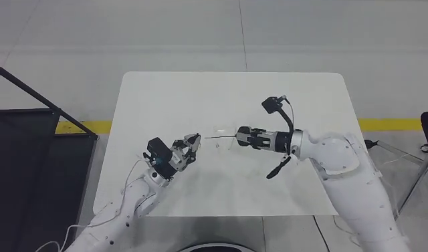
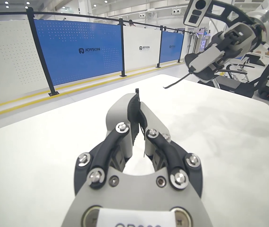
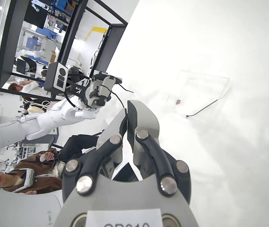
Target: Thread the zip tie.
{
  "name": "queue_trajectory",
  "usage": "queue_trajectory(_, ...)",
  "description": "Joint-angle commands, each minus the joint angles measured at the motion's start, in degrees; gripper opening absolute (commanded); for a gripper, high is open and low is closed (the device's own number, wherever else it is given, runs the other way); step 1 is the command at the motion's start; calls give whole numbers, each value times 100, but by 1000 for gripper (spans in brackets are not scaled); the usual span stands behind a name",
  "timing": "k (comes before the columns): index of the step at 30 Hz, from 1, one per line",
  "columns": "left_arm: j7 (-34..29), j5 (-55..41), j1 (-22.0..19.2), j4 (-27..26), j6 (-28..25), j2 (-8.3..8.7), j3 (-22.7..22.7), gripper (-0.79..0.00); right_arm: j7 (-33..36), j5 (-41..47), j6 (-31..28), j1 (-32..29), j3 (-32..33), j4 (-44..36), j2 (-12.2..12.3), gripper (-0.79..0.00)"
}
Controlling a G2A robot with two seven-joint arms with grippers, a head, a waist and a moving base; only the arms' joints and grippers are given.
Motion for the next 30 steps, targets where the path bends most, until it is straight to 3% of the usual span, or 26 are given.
queue_trajectory(1, 75, 9, -3, 37, 67, -38, 30, -785, -37, -7, 114, 63, -51, 44, -10, -785)
queue_trajectory(17, 2, 99, 30, -70, 79, -48, -2, -785, -52, -29, 136, 72, -57, 40, -10, -785)
queue_trajectory(30, 342, 260, 16, 84, -115, -151, -100, -785, 55, 243, -182, -323, 97, -274, 66, -785)
